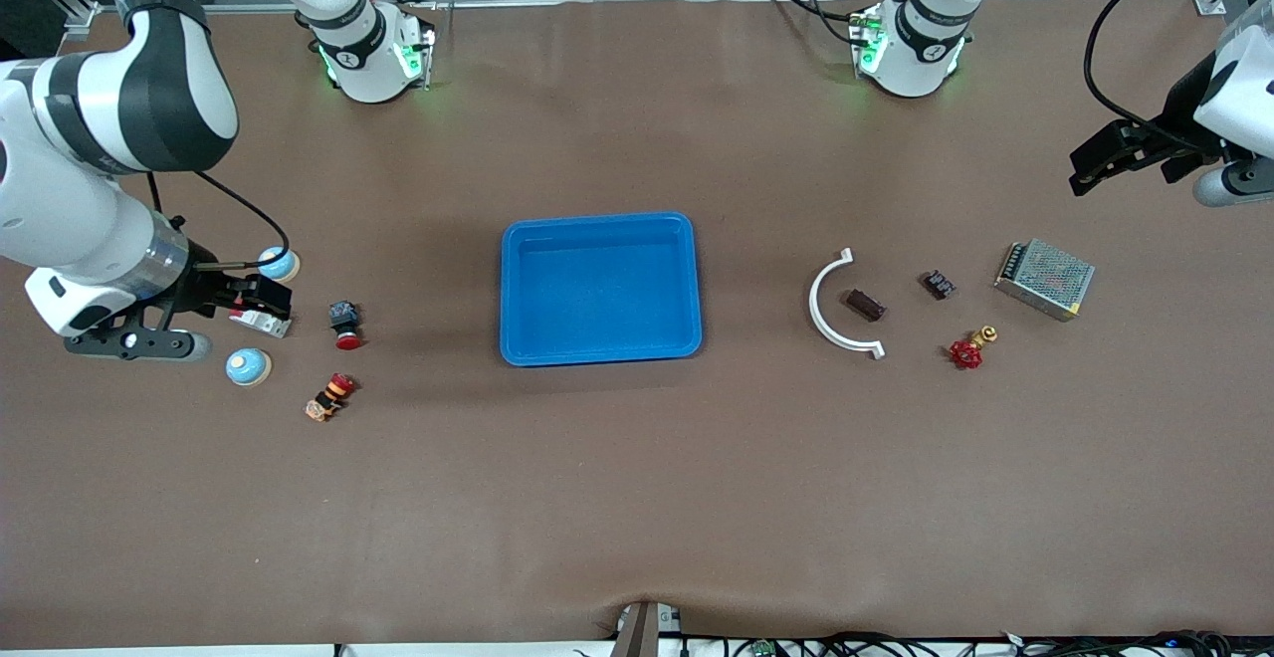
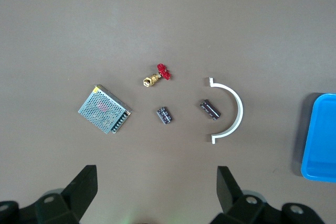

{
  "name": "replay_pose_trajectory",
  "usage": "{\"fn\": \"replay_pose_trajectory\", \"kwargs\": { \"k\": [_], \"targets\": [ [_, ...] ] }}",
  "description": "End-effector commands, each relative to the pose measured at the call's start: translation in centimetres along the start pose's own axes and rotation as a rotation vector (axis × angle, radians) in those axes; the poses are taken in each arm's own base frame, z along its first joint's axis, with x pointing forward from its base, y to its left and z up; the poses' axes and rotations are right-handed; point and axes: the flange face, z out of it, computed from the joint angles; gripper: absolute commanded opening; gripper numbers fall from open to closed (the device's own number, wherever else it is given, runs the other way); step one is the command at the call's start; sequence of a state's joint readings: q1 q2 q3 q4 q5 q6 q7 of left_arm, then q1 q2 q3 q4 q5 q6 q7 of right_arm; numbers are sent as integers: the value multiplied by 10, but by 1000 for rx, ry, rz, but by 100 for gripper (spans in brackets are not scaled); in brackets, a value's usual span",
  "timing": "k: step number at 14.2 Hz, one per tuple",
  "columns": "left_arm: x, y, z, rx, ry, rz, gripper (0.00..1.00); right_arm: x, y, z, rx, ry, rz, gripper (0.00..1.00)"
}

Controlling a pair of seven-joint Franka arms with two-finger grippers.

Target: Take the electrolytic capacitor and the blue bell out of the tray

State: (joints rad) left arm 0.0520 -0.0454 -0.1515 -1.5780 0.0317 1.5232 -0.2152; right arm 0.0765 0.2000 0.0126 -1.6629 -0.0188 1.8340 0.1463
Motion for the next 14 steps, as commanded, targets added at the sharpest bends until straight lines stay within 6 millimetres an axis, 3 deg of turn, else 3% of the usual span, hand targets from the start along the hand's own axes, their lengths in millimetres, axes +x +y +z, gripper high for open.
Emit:
{"fn": "replay_pose_trajectory", "kwargs": {
  "k": [1, 7, 10, 12, 14],
  "targets": [
    [-3, 4, -9, -11, 25, 20, 100, 0, 0, -10, -32, -43, -9, 100],
    [-3, 6, -15, -23, 33, 36, 100, -8, 43, -68, -119, -60, -5, 100],
    [-2, 7, -16, -25, 36, 30, 100, -16, 61, -71, -97, -126, 33, 100],
    [-2, 7, -16, -25, 37, 27, 100, -23, 68, -87, -59, -102, 45, 100],
    [-2, 7, -21, -29, 48, 30, 100, -25, 68, -90, -42, -105, 46, 100]
  ]
}}
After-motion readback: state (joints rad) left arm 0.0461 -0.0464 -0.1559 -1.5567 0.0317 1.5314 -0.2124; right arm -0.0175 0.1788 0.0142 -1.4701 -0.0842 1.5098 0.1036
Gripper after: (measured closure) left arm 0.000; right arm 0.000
